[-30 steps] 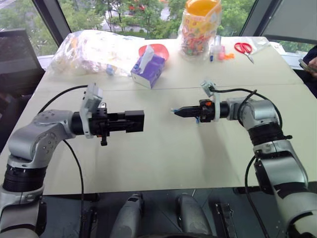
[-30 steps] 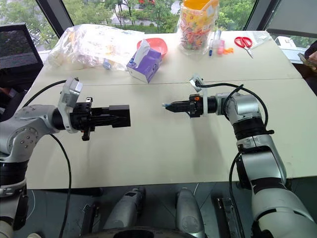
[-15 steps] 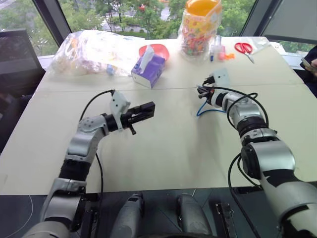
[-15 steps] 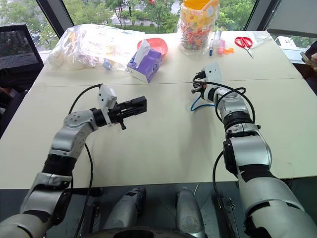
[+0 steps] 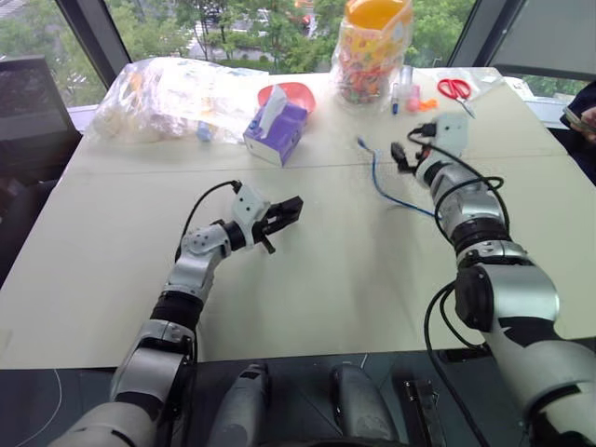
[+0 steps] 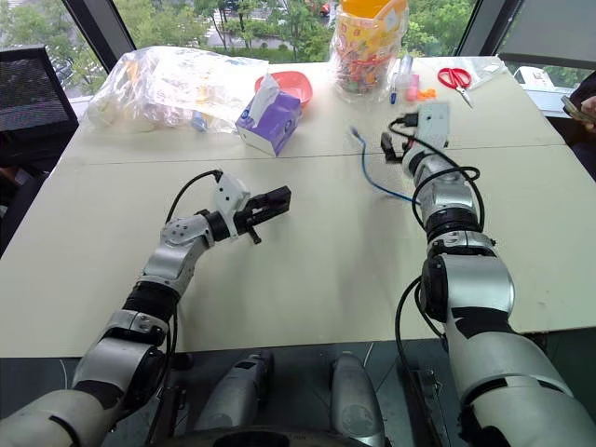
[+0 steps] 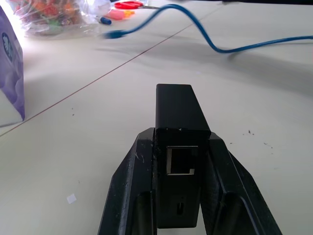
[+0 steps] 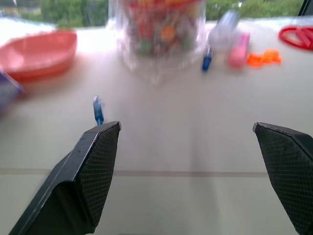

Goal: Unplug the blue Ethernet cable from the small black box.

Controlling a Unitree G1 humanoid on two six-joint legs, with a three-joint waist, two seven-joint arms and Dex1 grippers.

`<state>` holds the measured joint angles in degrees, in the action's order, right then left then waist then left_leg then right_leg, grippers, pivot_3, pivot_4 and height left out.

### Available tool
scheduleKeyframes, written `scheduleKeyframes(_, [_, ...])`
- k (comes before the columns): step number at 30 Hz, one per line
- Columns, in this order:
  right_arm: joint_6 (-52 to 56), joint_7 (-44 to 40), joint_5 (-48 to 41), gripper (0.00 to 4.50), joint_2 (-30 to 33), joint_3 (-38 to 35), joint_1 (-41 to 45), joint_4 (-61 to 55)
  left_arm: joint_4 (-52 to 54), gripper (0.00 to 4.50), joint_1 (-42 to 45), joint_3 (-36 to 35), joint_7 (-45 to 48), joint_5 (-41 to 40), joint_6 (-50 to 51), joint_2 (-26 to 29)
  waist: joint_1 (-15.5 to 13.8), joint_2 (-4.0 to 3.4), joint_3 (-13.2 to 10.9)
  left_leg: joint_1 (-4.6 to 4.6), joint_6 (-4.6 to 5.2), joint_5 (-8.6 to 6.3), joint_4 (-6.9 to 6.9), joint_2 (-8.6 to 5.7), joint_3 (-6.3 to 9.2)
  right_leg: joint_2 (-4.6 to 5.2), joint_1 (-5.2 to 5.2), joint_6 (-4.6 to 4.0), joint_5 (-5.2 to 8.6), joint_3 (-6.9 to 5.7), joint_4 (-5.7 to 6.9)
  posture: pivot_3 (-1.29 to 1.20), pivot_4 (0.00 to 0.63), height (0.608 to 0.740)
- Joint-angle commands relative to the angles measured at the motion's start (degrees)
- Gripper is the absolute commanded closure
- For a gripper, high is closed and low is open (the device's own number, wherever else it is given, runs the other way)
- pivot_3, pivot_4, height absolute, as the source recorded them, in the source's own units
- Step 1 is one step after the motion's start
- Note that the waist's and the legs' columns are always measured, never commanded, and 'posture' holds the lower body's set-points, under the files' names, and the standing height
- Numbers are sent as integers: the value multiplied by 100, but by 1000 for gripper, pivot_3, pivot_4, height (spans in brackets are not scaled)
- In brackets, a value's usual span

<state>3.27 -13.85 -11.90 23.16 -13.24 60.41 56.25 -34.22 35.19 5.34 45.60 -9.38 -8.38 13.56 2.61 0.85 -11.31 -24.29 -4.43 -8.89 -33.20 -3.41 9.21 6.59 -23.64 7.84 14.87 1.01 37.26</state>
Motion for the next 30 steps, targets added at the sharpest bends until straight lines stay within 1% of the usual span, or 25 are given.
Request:
scheduleKeyframes(1, [661,103,-509,56,-227,-235,-642,-1951,-201,3996,30,-161,-134,14,-299,-57,-3,1,2,0,0,0,0,0,1,0,1,1,-1,0,0,0,150,728])
scheduleKeyframes(6, [1983,366,-804,56,-497,-119,-1895,-4195,-478,3996,-15,-204,-148,21,-405,-78,-12,-3,6,9,1,0,-6,-3,4,0,13,5,-3,0,2,0,150,728])
scheduleKeyframes(8, [2351,417,-858,0,-585,-15,-2339,-4864,-511,2924,-34,-219,-161,30,-334,-57,6,-7,8,15,1,0,-8,-3,5,0,18,5,-3,0,3,0,150,728])
scheduleKeyframes(12, [2767,448,-847,0,-662,106,-2890,-5545,-407,1548,-133,-284,-105,-24,-234,-5,3,-14,12,27,2,0,-8,1,-1,-2,19,4,-3,3,10,0,150,728])
scheduleKeyframes(13, [2835,448,-846,0,-671,125,-2966,-5649,-375,1141,-159,-292,-96,-30,-224,15,2,-14,12,29,2,1,-8,1,0,-2,22,3,-3,3,10,0,150,728])
scheduleKeyframes(16, [3065,314,-943,0,-641,154,-3262,-5910,-110,178,-318,-356,-75,-80,-90,147,-3,-14,12,36,2,1,-8,1,-1,-2,30,3,-3,3,9,0,150,728])
scheduleKeyframes(17, [3160,230,-1009,0,-623,157,-3347,-5966,32,40,-387,-371,-77,-88,-13,206,-1,-14,12,36,2,1,-7,1,-1,-2,30,2,-3,3,8,0,150,728])
scheduleKeyframes(21, [3540,-599,-1364,0,-258,278,-3742,-6296,1096,40,-812,-530,5,-337,594,575,0,-15,12,36,3,0,-4,2,0,-2,29,2,-3,4,6,0,150,728])
scheduleKeyframes(24, [3727,-1315,-1596,0,198,366,-4096,-6544,1998,40,-1130,-770,-37,-637,1232,881,-13,-15,12,34,3,0,-4,3,0,-2,29,1,-2,4,4,0,150,728])
scheduleKeyframes(27, [3944,-1787,-1830,0,507,395,-4276,-6674,2622,40,-1359,-946,-156,-884,1735,1006,-30,-15,12,33,2,0,-5,4,1,-2,34,0,-2,3,-4,0,150,728])
scheduleKeyframes(30, [4174,-2174,-2133,0,738,308,-4289,-6781,3327,40,-1592,-1163,-410,-1142,2344,1096,-37,-15,12,33,2,-1,-6,5,1,0,38,-19,7,3,-12,0,150,728])
